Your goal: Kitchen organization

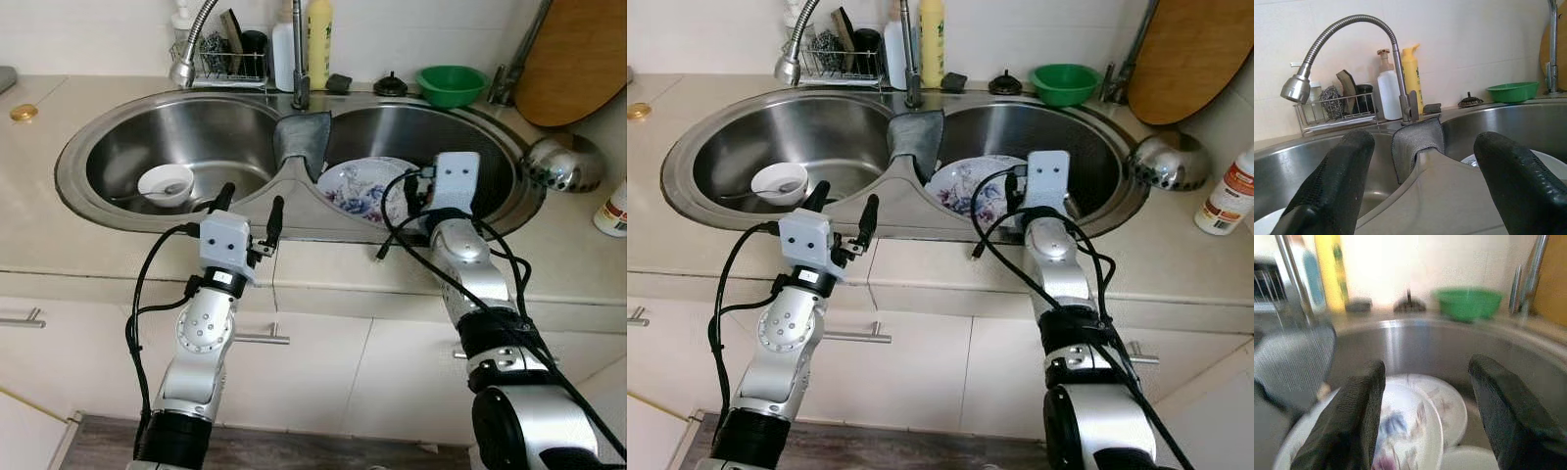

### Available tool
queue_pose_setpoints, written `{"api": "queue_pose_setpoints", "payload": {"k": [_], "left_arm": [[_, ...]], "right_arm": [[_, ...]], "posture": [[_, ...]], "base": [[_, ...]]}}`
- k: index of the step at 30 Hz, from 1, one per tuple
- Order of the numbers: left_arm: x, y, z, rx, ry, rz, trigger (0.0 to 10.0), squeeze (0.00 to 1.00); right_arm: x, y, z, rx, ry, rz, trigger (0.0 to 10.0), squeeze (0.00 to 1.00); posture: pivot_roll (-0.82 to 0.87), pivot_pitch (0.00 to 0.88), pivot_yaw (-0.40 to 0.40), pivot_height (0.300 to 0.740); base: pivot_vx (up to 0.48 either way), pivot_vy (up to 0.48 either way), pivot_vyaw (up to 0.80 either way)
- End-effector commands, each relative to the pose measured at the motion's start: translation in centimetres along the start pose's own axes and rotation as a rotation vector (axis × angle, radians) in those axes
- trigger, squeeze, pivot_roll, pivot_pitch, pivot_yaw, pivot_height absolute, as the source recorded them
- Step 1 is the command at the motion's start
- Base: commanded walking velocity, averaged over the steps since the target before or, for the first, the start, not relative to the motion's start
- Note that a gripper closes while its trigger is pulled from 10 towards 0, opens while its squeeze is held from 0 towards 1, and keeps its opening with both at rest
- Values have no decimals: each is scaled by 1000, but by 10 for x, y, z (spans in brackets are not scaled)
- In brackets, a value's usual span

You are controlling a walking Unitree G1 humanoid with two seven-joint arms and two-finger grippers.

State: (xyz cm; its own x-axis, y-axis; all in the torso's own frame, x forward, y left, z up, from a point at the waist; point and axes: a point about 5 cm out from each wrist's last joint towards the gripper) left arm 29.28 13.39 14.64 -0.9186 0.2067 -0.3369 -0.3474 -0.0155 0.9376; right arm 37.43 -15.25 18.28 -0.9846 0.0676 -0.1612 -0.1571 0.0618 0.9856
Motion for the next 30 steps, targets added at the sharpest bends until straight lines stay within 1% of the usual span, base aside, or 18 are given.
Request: {"api": "queue_pose_setpoints", "payload": {"k": [1, 2, 3, 4, 6, 8, 15, 18, 22, 26, 30], "left_arm": [[-1, 0, 0, 4, 0, 5, 10000, 0], [-1, 0, 0, 6, 1, 2, 10000, 0], [-1, 0, 0, 6, 1, 2, 10000, 0], [-1, 0, 0, 6, 0, 2, 10000, 0], [-1, 0, 0, 6, -1, 2, 10000, 0], [-1, 0, 0, 5, -3, 2, 10000, 0], [0, 1, -1, -4, -15, -8, 10000, 0], [0, 2, -1, -6, -16, -10, 10000, 0], [0, 3, -1, -5, -16, -16, 10000, 0], [0, 4, -1, -4, -14, -20, 10000, 0], [0, 4, 0, -3, -13, -22, 10000, 0]], "right_arm": [[2, 9, -1, -20, -9, -66, 10000, 0], [6, 17, 3, -31, 13, -123, 10000, 0], [6, 17, 3, -31, 13, -123, 10000, 0], [9, 20, 7, -34, 35, -159, 10000, 0], [10, 21, 9, -31, 43, -170, 10000, 0], [14, 22, 14, -27, 63, -189, 10000, 0], [23, 25, 22, -12, 100, -242, 10000, 0], [24, 26, 24, -3, 107, -253, 10000, 0], [29, 29, 28, 50, 129, -295, 10000, 0], [32, 29, 27, 53, 125, -305, 10000, 0], [35, 31, 27, 106, 139, -340, 10000, 0]], "posture": [[-15, 0, -13, 740], [-16, 0, -12, 740], [-16, 0, -12, 740], [-16, 0, -12, 740], [-16, 0, -12, 740], [-13, 0, -13, 740], [-10, 0, -11, 740], [-10, 0, -11, 740], [-9, 0, -9, 740], [-9, 0, -10, 740], [-11, 0, -10, 740]], "base": [[0, 0, 0], [0, 0, 0], [0, 0, 0], [0, 274, 0], [0, 274, 0], [0, 480, 0], [0, 480, 0], [0, 480, 0], [0, 480, 0], [0, 480, 0], [0, 480, 0]]}}
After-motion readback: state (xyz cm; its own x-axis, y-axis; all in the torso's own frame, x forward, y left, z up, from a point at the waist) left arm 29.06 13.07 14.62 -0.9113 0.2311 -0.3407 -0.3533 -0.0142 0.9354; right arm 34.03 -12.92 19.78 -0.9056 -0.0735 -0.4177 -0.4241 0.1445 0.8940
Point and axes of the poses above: a point about 5 cm out from each wrist's last joint towards the gripper, its own x axis pointing back from the gripper into the wrist, its own y axis along the axis of the wrist's last joint, z = x × y, and after that the axes turned 5 degrees about x, right-handed
